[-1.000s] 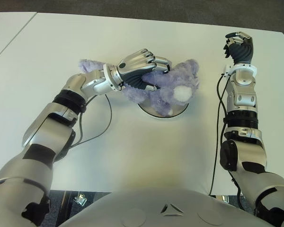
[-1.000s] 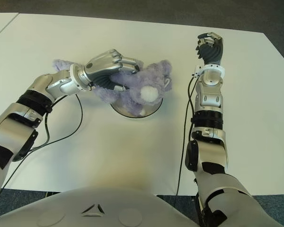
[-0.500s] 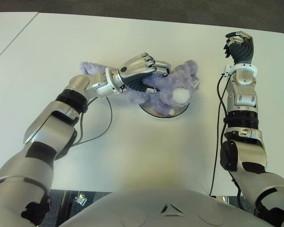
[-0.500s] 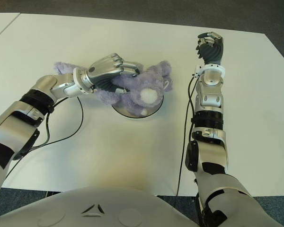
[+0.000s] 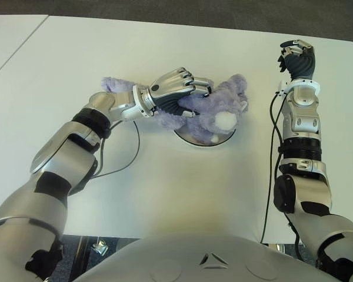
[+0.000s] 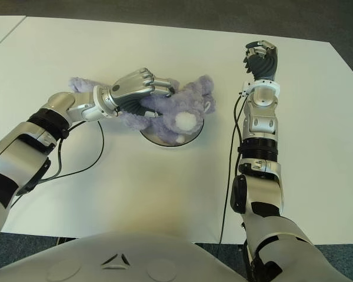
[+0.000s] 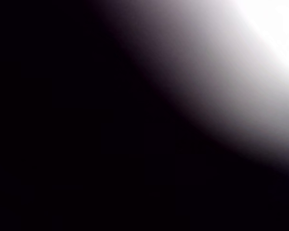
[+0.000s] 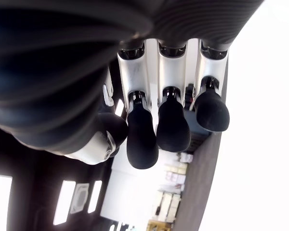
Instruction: Put the doll into the plate.
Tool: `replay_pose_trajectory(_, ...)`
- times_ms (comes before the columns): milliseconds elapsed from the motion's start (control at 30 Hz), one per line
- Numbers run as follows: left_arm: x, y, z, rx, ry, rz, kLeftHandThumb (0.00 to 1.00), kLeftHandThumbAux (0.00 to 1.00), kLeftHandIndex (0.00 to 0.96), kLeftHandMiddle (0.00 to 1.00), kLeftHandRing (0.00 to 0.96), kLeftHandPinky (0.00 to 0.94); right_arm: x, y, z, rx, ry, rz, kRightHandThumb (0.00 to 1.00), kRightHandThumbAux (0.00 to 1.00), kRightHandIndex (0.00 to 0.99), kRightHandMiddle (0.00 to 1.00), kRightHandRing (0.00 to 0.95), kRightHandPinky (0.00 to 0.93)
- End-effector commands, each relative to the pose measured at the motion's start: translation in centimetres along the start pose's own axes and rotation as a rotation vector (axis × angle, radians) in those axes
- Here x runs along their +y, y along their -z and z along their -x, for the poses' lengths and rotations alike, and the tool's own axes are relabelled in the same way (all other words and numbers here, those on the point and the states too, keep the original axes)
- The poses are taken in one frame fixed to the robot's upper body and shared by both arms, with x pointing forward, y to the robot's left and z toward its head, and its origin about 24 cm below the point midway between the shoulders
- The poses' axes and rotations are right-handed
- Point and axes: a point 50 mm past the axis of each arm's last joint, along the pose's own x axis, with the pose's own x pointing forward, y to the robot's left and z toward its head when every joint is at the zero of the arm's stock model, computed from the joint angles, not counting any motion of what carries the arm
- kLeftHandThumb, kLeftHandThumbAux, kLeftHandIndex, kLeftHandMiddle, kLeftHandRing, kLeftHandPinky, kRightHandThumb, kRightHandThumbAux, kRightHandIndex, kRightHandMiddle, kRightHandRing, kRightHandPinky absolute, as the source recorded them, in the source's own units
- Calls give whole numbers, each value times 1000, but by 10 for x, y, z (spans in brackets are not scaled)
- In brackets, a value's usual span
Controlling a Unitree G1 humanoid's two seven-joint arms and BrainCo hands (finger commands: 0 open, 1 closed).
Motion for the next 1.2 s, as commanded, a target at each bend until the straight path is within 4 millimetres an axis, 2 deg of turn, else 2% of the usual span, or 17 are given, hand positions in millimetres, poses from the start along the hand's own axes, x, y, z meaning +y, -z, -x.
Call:
replay_pose_trajectory(33, -26, -3, 13, 5, 189, 12, 853, 662, 425, 516, 853, 838, -1, 9, 3, 42, -4, -4, 714, 715, 435, 711, 730, 734)
replay_pose_trajectory(167, -24, -1, 13, -2, 252, 15, 844, 660, 438, 496, 811, 791, -1, 9, 3, 45, -3, -7, 715, 715, 435, 710, 729, 732)
replay_pose_trajectory(267, -18, 0, 12, -23, 337, 24, 596, 526, 308, 388, 617, 732, -2, 9, 3, 49, -1, -9, 715, 715, 435, 710, 729, 733)
replay_pose_trajectory(300, -17, 0, 12, -27, 359, 25, 558, 497, 275, 340, 546, 664, -2, 9, 3, 49, -1, -9, 715, 715, 434, 709, 728, 733)
replay_pose_trajectory(367, -16, 0, 13, -37, 401, 27, 455, 418, 174, 207, 351, 463, -1, 9, 3, 48, 1, -9, 715, 715, 434, 708, 728, 733)
replay_pose_trajectory(400, -15, 0, 13, -41, 417, 27, 437, 406, 155, 184, 319, 426, -1, 8, 3, 47, 2, -10, 715, 715, 435, 708, 728, 734)
replay_pose_trajectory(467, -14, 0, 13, -46, 442, 27, 380, 365, 78, 104, 200, 292, -1, 8, 3, 46, 3, -10, 715, 715, 435, 709, 729, 736)
replay_pose_trajectory(600, -13, 0, 14, -55, 503, 19, 316, 306, 16, 24, 51, 90, -2, 8, 3, 45, 5, -12, 715, 715, 435, 713, 733, 740)
replay_pose_trajectory(767, -12, 1, 15, -49, 552, 35, 292, 220, 2, 3, 8, 14, -1, 8, 4, 45, 3, -11, 714, 715, 436, 720, 738, 743)
replay_pose_trajectory(967, -11, 2, 15, -18, 566, 83, 305, 140, 0, 0, 0, 1, -1, 8, 4, 51, 1, -15, 714, 715, 436, 724, 741, 745)
replay_pose_trajectory(1200, -9, 3, 15, 8, 563, 121, 325, 96, 0, 0, 0, 0, -1, 8, 4, 56, 2, -16, 714, 715, 436, 725, 740, 742)
